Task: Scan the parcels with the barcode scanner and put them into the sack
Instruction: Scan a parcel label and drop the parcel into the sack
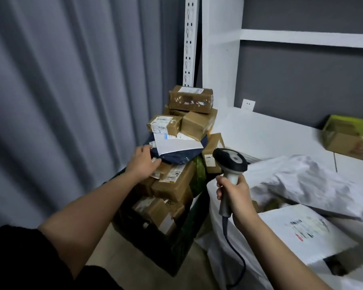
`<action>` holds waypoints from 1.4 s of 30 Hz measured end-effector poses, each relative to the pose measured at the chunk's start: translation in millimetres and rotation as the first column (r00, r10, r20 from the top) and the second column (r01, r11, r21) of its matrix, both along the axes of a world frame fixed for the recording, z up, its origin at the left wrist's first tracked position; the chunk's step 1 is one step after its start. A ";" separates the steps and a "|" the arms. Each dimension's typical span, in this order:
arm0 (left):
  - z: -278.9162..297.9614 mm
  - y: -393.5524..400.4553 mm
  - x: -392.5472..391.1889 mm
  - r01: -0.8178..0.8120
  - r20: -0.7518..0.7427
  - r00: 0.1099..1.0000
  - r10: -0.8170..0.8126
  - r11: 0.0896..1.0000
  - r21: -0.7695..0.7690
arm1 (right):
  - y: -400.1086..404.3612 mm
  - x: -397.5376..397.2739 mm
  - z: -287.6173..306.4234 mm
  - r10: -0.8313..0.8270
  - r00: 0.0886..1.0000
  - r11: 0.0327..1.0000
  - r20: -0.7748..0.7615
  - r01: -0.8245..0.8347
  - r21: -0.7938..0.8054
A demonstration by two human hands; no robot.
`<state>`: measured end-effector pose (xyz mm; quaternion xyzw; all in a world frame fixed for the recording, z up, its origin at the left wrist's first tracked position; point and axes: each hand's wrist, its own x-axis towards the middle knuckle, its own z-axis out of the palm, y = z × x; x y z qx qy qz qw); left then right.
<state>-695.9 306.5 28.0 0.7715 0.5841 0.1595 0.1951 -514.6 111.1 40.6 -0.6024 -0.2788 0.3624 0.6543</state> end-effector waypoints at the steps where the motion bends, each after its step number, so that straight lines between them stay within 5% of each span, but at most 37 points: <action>1: 4.1 11.1 5.5 0.000 0.012 1.000 0.000 1.000 0.027 | 7.2 1.1 -0.1 -0.001 1.000 1.000 0.000 0.001 0.002; 7: 60.2 75.9 63.8 0.056 -0.064 0.997 -0.043 0.975 0.216 | 64.4 23.1 24.3 -0.036 0.999 0.996 0.034 0.033 0.084; 14: 90.3 158.2 121.6 0.014 0.186 0.982 -0.024 0.998 0.056 | 117.8 45.7 21.9 -0.001 0.999 0.998 0.037 -0.001 0.069; 19: 93.5 203.9 136.9 -0.101 0.435 0.886 0.160 0.983 -0.156 | 148.0 58.0 17.4 -0.026 1.000 0.993 -0.012 0.027 0.115; 25: 89.0 231.1 149.1 -0.052 0.617 0.761 0.201 0.967 -0.251 | 208.4 85.0 43.8 -0.149 0.982 0.944 -0.113 0.175 0.280; 33: 76.8 234.0 160.7 0.067 0.714 0.663 0.224 0.933 -0.355 | 272.8 115.1 55.0 -0.125 0.991 0.959 -0.046 0.133 0.251; 37: 67.0 230.3 161.2 -0.063 0.716 0.631 0.300 0.939 -0.339 | 285.0 116.2 51.4 -0.060 0.998 0.974 -0.033 0.065 0.218; 42: 75.0 208.4 152.9 -0.006 0.816 0.473 0.332 0.927 -0.374 | 268.4 103.3 55.3 -0.062 0.996 0.963 -0.058 0.075 0.260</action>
